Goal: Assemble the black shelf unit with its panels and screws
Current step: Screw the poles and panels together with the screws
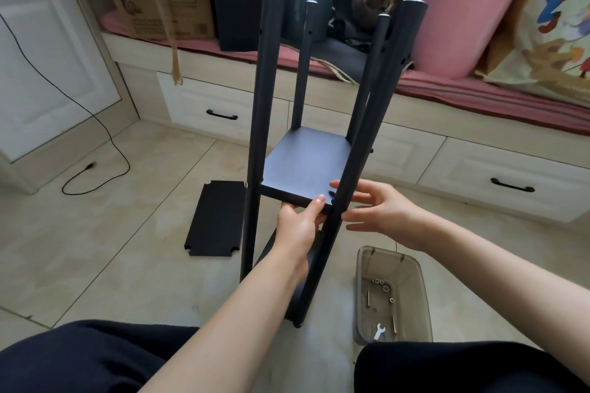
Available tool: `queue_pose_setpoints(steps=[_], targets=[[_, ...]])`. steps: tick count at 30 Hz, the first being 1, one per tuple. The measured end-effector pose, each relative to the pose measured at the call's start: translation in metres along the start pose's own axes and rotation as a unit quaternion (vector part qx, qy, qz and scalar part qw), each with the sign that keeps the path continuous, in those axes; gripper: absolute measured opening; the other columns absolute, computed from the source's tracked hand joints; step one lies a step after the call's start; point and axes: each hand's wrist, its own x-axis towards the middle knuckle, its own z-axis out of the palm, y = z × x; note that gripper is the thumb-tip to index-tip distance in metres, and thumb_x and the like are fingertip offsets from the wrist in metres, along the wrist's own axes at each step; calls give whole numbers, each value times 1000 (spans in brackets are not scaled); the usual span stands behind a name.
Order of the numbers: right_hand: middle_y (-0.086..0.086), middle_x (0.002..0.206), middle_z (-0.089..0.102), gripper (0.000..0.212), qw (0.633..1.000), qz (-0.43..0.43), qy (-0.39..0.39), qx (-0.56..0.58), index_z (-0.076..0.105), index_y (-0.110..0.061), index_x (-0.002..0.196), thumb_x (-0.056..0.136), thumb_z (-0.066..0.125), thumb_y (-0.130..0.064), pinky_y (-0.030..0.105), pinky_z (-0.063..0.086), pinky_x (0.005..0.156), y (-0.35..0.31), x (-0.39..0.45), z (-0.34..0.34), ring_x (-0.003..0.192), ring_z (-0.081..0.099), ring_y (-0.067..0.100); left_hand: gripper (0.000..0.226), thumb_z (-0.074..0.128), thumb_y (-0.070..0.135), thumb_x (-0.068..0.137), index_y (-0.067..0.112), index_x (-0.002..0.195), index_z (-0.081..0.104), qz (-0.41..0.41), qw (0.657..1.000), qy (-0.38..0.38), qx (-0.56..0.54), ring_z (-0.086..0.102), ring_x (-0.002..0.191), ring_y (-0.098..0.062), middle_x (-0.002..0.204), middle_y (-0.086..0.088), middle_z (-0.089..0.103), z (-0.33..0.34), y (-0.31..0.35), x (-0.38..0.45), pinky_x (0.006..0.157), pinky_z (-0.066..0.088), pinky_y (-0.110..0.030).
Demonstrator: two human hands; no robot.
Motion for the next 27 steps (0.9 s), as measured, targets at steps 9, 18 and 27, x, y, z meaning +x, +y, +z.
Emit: queue_pose_setpoints(steps=[9,18,27], targets=[[15,104,75,48,998,30,43,20,68,-9,116,73,79,8,27,59,78,2,9,12,95,74,26,17,58,25,98,15,102,71,49,971,55,226,70,98,-17,95,1,76,-25,1,-17,85,55,-33],[24,103,61,71,999,43,-31,12,51,-16,142,80,74,9,33,58,88,3,11,31,94,68,28,26,53,40,101,21,90,67,56,963,112,239,71,90,-14,89,4,76,-40,-3,-22,79,50,-30],[18,97,68,65,998,40,1,-37,60,-19,132,75,79,4,39,57,94,5,13,36,87,70,24,15,70,23,87,16,96,61,380,712,118,578,56,91,-26,89,-1,62,-53,7,-33,77,47,-38]])
